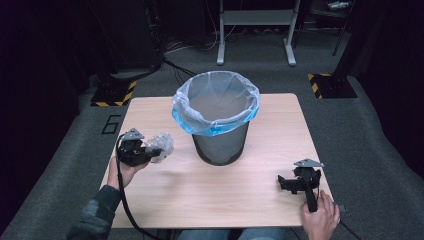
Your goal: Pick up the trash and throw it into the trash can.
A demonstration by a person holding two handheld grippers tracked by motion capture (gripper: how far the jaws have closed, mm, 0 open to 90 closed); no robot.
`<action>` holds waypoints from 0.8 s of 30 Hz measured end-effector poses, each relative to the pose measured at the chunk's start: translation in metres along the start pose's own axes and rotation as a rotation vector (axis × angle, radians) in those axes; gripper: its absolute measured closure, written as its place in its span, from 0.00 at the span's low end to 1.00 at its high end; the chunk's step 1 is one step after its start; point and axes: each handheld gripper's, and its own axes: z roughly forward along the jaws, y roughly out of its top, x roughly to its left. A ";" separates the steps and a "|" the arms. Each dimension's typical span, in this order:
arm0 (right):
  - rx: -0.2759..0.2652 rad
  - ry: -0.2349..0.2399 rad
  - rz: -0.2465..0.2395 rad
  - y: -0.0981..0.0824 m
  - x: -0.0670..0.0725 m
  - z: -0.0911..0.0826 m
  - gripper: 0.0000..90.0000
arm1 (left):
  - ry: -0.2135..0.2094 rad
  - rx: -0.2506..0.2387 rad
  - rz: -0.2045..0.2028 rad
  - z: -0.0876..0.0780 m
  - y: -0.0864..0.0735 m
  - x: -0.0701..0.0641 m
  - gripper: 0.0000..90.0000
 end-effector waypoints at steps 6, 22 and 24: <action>0.000 0.000 0.000 0.000 0.000 0.000 0.00 | -0.004 -0.006 0.017 -0.010 0.013 0.001 0.88; -0.001 0.001 -0.002 0.000 0.000 0.000 0.00 | -0.019 0.000 0.053 -0.024 0.041 0.002 0.88; -0.001 0.001 -0.002 0.000 0.000 0.000 0.00 | -0.027 -0.001 0.050 -0.025 0.044 0.004 0.88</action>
